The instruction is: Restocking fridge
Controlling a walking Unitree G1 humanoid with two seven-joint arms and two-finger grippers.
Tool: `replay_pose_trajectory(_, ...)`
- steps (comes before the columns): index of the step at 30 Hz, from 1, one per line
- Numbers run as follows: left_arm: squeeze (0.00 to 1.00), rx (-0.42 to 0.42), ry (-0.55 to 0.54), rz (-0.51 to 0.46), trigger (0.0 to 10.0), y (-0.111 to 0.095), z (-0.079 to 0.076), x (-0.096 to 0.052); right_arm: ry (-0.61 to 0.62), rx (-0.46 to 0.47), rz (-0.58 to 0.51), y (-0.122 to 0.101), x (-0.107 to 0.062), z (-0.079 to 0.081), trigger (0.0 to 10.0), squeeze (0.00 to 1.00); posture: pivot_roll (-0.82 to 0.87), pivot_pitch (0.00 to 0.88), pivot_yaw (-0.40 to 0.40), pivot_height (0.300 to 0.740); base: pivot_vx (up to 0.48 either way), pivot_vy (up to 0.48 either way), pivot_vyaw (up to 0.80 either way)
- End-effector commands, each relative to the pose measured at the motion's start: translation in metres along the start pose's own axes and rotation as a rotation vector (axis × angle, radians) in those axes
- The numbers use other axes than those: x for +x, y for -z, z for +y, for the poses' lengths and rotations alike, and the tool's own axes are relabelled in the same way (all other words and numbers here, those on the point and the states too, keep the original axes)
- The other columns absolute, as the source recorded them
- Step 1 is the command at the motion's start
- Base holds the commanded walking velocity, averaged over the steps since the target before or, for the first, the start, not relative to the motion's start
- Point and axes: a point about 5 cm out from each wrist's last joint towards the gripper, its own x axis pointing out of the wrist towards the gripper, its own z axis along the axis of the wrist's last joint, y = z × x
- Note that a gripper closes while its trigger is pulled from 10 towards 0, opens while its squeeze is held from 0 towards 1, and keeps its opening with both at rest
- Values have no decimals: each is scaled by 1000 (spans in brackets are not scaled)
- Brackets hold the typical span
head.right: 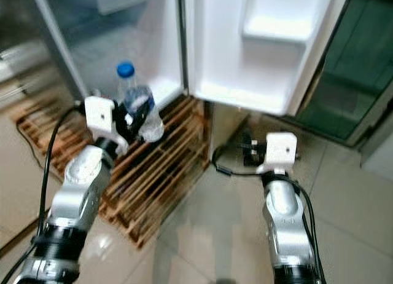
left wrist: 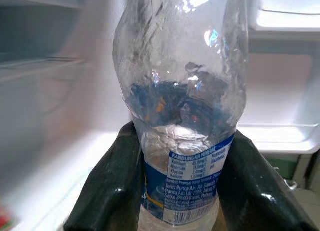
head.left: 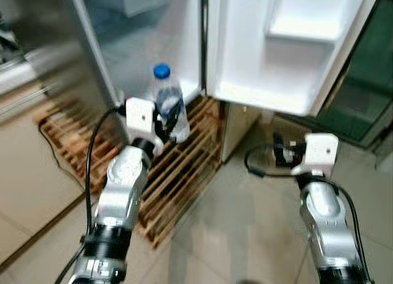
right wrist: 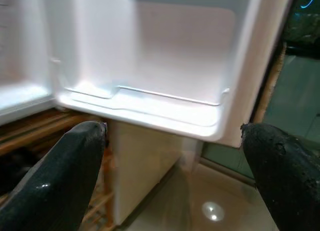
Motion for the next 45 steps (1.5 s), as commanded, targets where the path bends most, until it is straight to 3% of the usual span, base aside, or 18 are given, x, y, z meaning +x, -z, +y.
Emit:
replay_pose_trajectory(1, 0, 20, 40, -52, 10000, -13, -5, 7, 2, 7, -4, -1, 1, 0, 10000, 0, -63, 0, 35, 740, 480, 0, -800)
replay_pose_trajectory(8, 0, 18, 66, -58, 10000, -14, -8, 9, 10, 1, -6, 0, 0, -1, 10000, 0, -69, 0, 39, 740, 480, 0, -775)
replay_pose_trajectory(20, 0, 28, 63, -60, 10000, -14, -9, 9, 2, 0, -2, 1, -2, 0, 10000, 0, -72, 0, 41, 740, 480, 0, -127)
replay_pose_trajectory(28, 0, 56, 3, -68, 10000, -20, -1, 12, -71, 14, -2, -2, -7, 8, 10000, 0, -79, 0, 41, 740, 0, 0, 0)
replay_pose_trajectory(36, 0, 56, 8, -53, 10000, -17, -2, 13, -81, 18, 16, 0, -14, 8, 10000, 0, -86, 0, 43, 740, 0, 0, 0)
replay_pose_trajectory(45, 0, 98, 7, -59, 10000, -6, -9, 23, -204, 43, 48, 2, -23, 24, 10000, 0, -96, 0, 45, 740, 0, 0, 0)
